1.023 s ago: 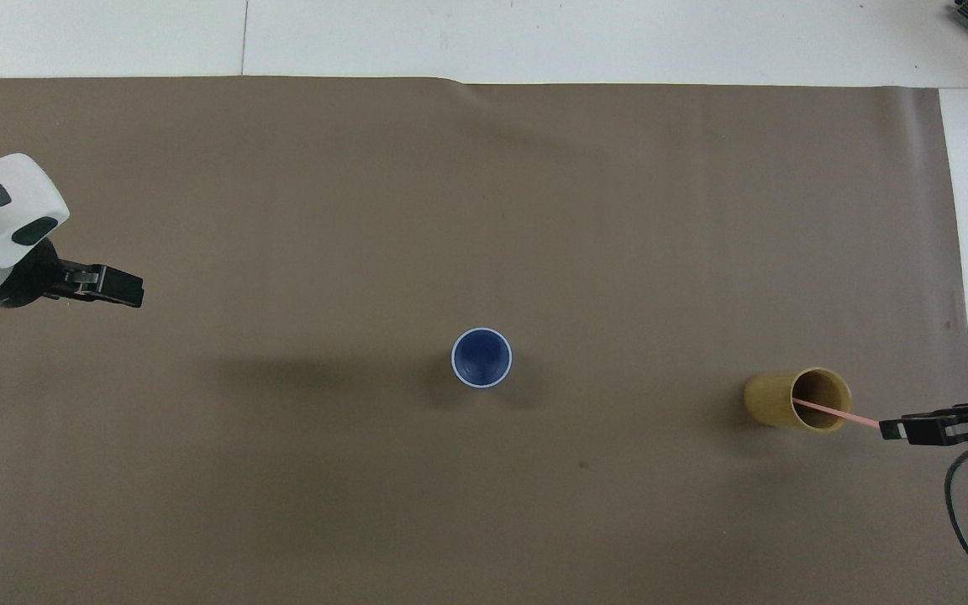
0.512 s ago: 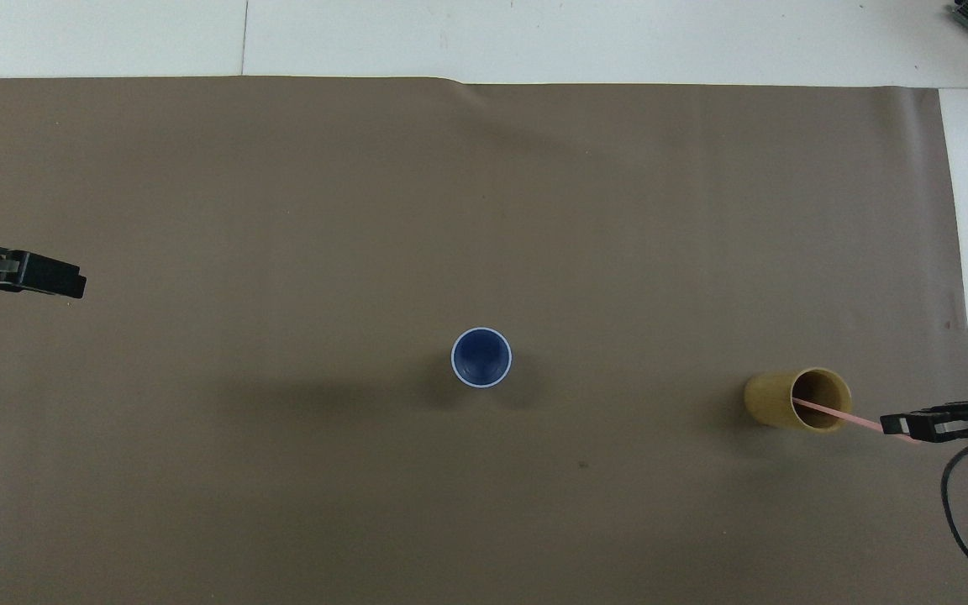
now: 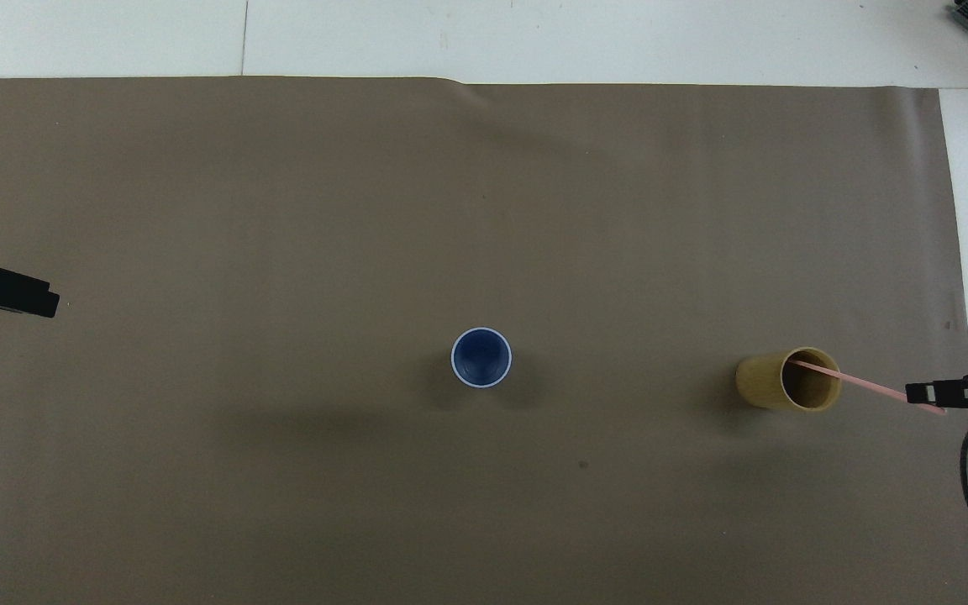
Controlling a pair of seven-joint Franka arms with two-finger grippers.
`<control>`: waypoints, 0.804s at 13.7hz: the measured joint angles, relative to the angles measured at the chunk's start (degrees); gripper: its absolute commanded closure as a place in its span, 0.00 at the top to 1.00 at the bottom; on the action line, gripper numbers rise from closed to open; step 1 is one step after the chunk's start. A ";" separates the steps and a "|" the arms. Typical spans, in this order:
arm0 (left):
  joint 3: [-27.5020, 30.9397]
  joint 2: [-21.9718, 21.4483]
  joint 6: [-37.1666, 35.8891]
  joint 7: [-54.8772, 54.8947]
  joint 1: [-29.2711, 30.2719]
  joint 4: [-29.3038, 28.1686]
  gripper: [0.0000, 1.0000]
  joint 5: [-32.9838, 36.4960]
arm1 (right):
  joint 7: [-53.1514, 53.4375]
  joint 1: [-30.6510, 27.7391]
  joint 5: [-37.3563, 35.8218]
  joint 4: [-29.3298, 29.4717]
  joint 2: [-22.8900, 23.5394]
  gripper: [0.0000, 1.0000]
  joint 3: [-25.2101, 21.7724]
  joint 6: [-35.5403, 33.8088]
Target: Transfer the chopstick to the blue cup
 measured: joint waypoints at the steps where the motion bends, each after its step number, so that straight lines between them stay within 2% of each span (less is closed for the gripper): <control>1: 0.00 0.00 -0.07 -0.01 0.00 -0.03 1.00 0.00 | 4.80 0.69 0.00 1.74 0.04 0.00 0.49 -2.01; 3: 0.04 -0.09 -0.76 -0.02 0.00 -0.02 1.00 0.00 | 14.51 2.77 -0.62 4.66 0.16 0.00 0.76 -5.60; 7: 0.10 -0.86 -1.35 -0.63 0.00 0.02 1.00 0.00 | 26.23 8.31 -7.89 11.42 2.24 0.00 0.89 -11.20; 11: 0.11 -0.95 -1.44 -0.73 0.00 0.02 1.00 -0.12 | 36.12 8.92 -13.65 19.70 6.64 0.00 3.20 -17.50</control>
